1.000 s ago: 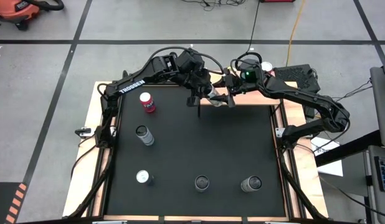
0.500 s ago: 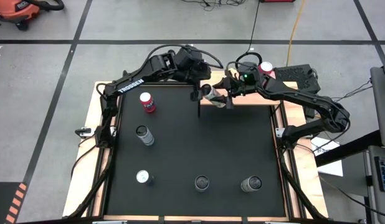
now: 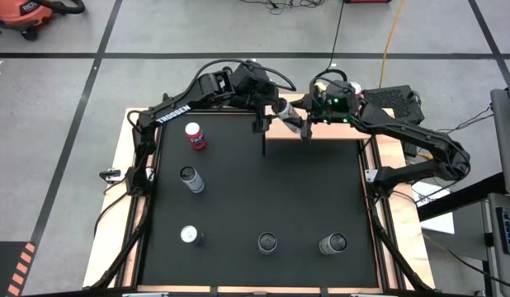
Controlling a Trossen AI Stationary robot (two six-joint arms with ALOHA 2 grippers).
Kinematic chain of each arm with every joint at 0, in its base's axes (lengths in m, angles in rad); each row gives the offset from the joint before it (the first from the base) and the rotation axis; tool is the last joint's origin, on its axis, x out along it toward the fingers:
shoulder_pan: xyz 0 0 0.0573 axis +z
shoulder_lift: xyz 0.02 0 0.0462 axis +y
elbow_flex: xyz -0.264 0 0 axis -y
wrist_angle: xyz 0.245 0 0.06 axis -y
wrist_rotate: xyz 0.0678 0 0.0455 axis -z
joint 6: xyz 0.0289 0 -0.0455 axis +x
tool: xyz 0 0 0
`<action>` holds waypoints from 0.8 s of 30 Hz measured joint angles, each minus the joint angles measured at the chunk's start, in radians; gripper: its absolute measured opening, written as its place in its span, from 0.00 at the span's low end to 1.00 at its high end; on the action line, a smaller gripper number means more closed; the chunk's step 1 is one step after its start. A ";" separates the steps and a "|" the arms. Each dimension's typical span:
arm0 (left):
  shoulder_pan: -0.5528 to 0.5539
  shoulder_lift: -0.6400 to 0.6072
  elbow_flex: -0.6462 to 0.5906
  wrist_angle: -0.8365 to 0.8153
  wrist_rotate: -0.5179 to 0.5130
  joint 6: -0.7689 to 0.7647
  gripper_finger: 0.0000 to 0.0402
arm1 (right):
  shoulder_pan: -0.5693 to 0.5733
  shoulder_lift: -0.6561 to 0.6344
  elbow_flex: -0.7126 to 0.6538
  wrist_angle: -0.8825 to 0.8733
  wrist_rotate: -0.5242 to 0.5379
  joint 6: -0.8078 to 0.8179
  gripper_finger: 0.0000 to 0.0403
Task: Place canned beverage on shelf
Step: Put the top white yellow soda can on the shelf
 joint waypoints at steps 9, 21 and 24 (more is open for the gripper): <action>0.000 0.000 -0.001 -0.059 -0.030 0.001 0.89 | 0.000 -0.069 0.001 -0.051 0.188 0.075 0.48; -0.005 -0.005 -0.002 -0.288 -0.023 -0.077 0.89 | 0.057 -0.117 -0.030 -0.050 0.362 0.167 0.48; -0.006 -0.005 -0.002 -0.313 -0.023 -0.119 0.89 | 0.096 -0.149 -0.079 -0.046 0.424 0.183 0.48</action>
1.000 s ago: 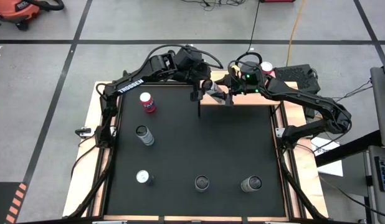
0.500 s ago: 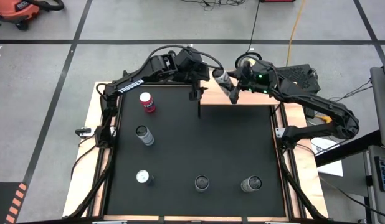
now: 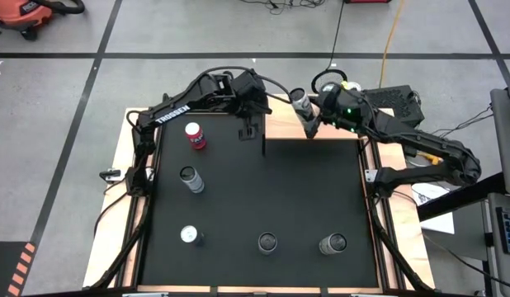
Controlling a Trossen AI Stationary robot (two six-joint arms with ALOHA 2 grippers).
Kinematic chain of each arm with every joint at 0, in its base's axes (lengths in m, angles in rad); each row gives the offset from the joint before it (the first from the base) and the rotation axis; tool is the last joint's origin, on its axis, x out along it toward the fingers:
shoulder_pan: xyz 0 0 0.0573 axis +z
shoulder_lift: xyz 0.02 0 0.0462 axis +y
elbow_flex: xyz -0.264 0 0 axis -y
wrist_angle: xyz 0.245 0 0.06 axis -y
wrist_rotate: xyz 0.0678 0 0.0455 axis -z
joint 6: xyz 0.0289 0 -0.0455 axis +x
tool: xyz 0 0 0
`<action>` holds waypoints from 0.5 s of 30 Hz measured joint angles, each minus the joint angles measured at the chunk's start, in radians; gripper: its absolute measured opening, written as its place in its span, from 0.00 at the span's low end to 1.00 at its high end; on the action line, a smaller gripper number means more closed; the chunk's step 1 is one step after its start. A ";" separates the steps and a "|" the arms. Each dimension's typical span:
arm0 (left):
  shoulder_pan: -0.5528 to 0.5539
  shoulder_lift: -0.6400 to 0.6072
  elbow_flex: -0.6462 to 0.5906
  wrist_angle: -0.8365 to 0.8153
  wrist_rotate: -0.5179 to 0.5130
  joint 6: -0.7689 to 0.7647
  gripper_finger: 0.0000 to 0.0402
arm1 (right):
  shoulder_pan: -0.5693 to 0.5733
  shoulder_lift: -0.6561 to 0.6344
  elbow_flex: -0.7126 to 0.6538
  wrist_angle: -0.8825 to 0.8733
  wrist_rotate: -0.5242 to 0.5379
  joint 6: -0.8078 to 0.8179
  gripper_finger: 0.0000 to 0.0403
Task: Place canned beverage on shelf
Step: Put the top white yellow soda can on the shelf
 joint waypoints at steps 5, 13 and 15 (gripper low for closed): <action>0.005 0.000 0.000 -0.013 0.003 -0.013 0.89 | 0.046 -0.074 -0.120 0.139 0.093 0.052 0.48; 0.001 -0.001 0.000 -0.011 0.003 -0.013 0.89 | 0.058 -0.095 -0.340 0.463 0.200 0.121 0.48; 0.001 -0.001 0.000 -0.010 0.003 -0.013 0.89 | 0.058 -0.080 -0.371 0.562 0.209 0.121 0.48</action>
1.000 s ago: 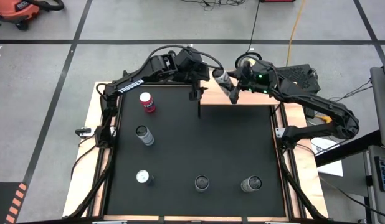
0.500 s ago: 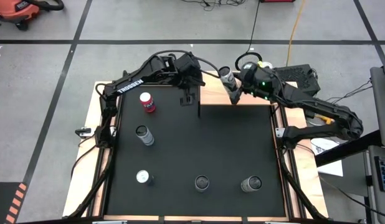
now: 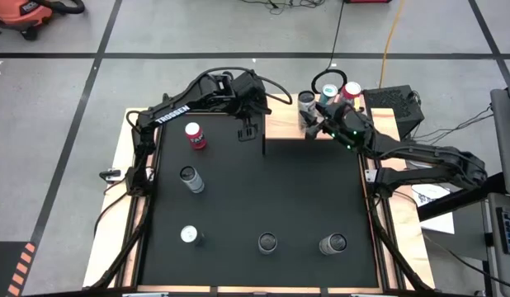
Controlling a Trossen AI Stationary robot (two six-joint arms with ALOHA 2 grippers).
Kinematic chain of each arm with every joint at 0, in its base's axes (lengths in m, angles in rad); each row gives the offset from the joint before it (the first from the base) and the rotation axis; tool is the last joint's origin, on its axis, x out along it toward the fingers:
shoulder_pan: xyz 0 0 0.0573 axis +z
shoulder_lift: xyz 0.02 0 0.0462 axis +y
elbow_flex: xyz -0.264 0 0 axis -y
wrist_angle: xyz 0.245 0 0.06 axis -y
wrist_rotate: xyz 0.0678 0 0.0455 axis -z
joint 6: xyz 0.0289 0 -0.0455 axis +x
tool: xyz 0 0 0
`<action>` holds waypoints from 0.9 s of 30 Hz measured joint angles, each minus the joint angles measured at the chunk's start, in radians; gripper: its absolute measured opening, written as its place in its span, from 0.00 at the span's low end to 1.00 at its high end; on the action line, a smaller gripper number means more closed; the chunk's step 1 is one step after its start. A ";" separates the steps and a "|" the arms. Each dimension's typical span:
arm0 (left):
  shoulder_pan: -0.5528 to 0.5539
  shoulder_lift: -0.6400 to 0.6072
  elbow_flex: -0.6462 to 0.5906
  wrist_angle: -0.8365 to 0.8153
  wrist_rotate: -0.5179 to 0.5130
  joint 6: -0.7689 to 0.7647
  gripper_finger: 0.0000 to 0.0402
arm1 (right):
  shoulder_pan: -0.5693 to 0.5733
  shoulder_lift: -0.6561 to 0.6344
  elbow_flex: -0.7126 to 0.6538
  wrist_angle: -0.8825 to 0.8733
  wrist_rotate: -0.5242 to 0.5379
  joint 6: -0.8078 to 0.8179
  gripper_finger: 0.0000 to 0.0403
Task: Place canned beverage on shelf
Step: Put the top white yellow soda can on the shelf
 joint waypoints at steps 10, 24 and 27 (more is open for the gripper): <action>0.000 0.000 0.000 0.015 0.000 0.009 0.89 | 0.003 0.086 -0.018 0.130 0.085 -0.040 0.49; 0.000 0.000 0.000 0.011 0.000 0.010 0.89 | 0.048 0.214 -0.017 0.338 0.253 -0.076 0.49; 0.000 0.000 0.000 0.010 0.000 0.010 0.89 | 0.048 0.254 -0.016 0.357 0.294 -0.080 0.49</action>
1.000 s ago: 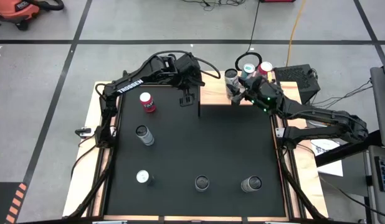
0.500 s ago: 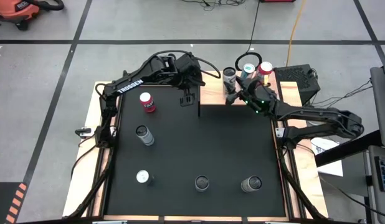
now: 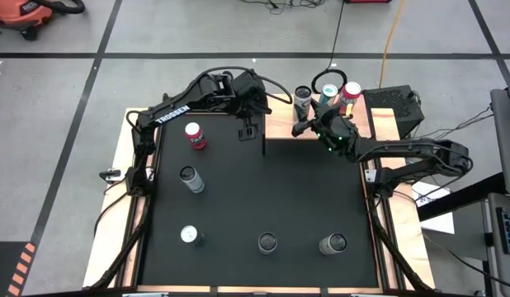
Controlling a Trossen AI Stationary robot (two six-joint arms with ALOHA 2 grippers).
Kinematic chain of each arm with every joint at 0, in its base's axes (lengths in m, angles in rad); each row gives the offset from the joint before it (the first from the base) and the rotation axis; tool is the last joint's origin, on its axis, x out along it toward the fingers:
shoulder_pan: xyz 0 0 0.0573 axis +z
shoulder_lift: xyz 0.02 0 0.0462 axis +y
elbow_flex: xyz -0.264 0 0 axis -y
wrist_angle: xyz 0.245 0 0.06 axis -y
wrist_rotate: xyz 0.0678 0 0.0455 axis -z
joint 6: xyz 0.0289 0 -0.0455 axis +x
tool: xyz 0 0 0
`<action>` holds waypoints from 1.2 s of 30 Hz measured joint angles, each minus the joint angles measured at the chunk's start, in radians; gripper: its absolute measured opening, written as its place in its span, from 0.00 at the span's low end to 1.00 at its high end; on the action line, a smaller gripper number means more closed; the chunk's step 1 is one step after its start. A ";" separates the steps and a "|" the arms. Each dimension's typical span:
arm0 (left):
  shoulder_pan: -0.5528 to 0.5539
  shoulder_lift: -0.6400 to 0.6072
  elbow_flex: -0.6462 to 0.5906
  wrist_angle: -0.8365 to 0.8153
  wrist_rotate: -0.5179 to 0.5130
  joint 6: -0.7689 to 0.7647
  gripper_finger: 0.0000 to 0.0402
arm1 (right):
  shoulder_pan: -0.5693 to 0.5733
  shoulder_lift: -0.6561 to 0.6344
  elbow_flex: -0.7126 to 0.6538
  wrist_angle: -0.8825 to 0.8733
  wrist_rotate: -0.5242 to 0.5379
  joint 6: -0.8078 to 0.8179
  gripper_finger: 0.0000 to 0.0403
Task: Place canned beverage on shelf
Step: Put the top white yellow soda can on the shelf
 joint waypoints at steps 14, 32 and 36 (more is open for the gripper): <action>0.000 0.000 0.000 -0.001 0.000 0.000 0.89 | -0.001 0.085 0.000 0.113 0.096 -0.040 0.49; 0.000 0.000 0.000 -0.001 0.000 -0.003 0.89 | -0.008 0.083 0.001 0.087 0.105 -0.091 0.61; 0.000 0.000 0.000 -0.001 0.000 -0.003 0.89 | -0.015 0.083 0.001 0.080 0.106 -0.098 0.68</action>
